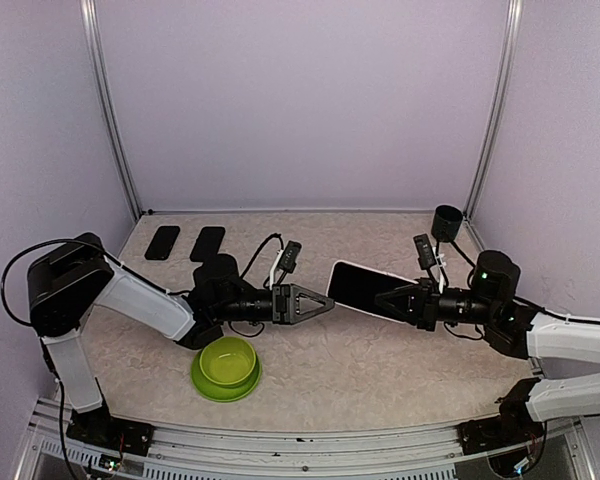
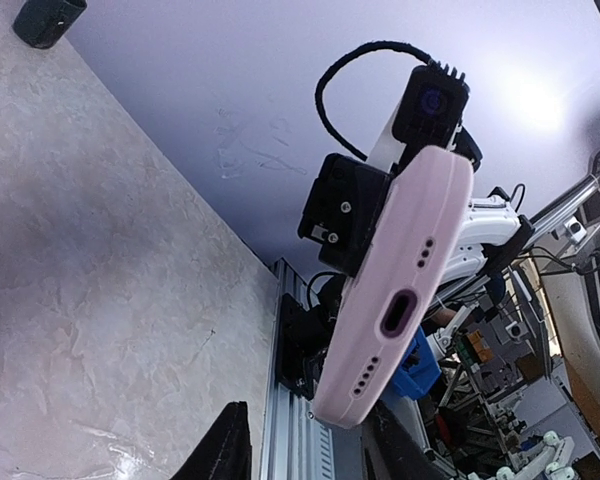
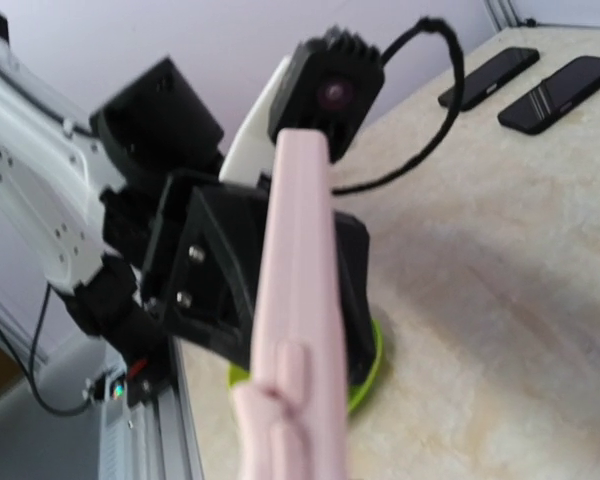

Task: Put the phone into the phone case
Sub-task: Pass from the right arm to the left

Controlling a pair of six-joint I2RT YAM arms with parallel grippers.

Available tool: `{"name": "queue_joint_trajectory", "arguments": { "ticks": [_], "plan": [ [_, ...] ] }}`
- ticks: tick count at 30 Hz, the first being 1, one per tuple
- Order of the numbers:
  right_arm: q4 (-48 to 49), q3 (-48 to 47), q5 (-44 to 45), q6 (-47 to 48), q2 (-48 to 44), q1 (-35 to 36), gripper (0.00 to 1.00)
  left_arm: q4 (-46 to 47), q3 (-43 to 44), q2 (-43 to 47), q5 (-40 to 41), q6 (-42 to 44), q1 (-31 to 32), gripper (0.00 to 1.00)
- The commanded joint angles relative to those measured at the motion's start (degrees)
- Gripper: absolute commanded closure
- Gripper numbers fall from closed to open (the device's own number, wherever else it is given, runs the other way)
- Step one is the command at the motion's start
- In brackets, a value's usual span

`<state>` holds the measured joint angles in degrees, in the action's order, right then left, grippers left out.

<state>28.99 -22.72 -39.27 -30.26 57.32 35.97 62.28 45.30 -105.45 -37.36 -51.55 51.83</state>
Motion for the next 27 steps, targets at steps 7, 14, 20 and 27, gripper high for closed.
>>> {"name": "queue_joint_trajectory", "arguments": {
  "ticks": [7, 14, 20, 27],
  "plan": [
    [17.3, 0.8, 1.3, -9.1, 5.7, 1.1, 1.00, 6.6, 0.8, -2.4, 3.5, -3.4, 0.9, 0.62],
    [18.6, 0.9, 2.8, -9.0, 7.0, 2.5, 1.00, 8.4, 3.5, -4.4, 5.1, -5.0, 1.7, 0.61],
    [20.5, 1.0, 3.2, -9.7, 8.3, 3.5, 1.00, 10.2, 4.5, -6.0, 7.8, -6.4, 2.0, 0.63],
    [21.6, 1.9, 4.4, -10.0, 9.5, 4.1, 1.00, 13.0, 4.6, -6.3, 10.2, -7.8, 2.0, 0.75]
  ]
}}
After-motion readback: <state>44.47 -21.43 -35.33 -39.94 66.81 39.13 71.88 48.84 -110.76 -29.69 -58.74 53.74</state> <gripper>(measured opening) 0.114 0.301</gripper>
